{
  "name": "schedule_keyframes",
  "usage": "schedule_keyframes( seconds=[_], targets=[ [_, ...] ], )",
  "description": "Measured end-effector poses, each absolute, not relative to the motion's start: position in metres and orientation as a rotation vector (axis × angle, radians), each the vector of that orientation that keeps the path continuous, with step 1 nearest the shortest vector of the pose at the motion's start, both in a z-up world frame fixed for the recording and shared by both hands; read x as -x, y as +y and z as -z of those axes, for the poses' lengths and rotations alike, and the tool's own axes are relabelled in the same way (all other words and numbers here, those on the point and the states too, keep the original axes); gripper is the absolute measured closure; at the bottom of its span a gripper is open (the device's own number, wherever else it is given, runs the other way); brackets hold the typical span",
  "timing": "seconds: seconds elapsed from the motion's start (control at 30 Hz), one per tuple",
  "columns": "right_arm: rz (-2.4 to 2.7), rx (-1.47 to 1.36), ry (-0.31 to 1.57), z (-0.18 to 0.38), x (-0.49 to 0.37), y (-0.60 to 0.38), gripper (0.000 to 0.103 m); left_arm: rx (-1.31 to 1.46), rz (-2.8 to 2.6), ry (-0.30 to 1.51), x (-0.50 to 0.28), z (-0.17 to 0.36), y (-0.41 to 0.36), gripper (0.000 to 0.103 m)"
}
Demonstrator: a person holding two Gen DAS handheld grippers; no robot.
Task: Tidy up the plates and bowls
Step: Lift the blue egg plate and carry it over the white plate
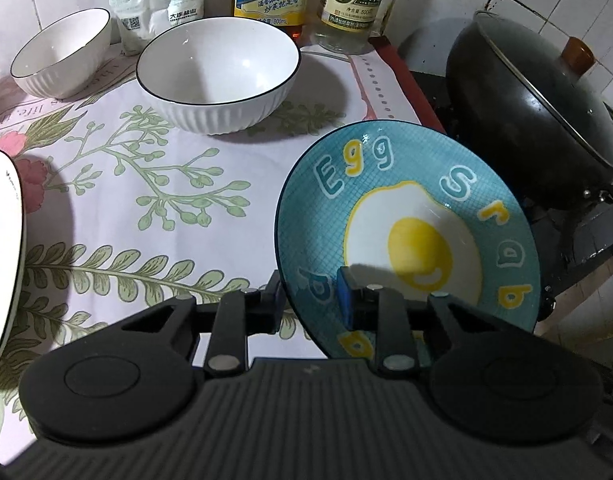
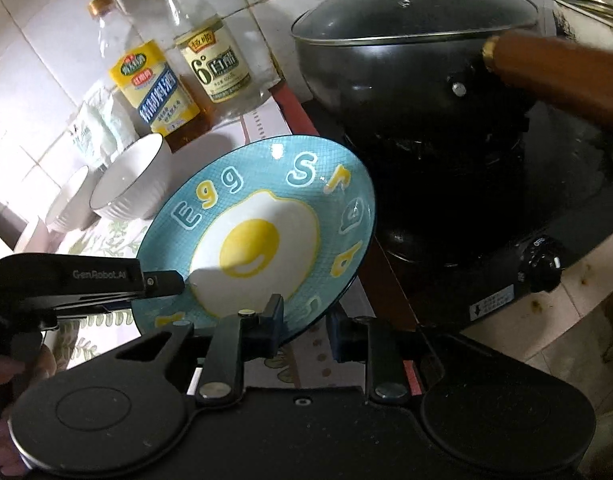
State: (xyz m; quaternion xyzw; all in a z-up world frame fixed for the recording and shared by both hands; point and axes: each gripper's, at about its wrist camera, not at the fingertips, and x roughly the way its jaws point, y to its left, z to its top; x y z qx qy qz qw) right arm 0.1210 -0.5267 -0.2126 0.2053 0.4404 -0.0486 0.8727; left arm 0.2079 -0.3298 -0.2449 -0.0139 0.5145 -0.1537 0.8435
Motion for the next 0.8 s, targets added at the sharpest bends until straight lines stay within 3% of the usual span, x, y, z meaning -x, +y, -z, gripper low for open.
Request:
schedule_keyframes(
  seconds=[0.8],
  targets=[
    [0.012, -0.410, 0.957, 0.145, -0.112, -0.488, 0.076, -0.003, 0.325, 0.999, -0.157, 0.164, -0.260, 0.078]
  ],
)
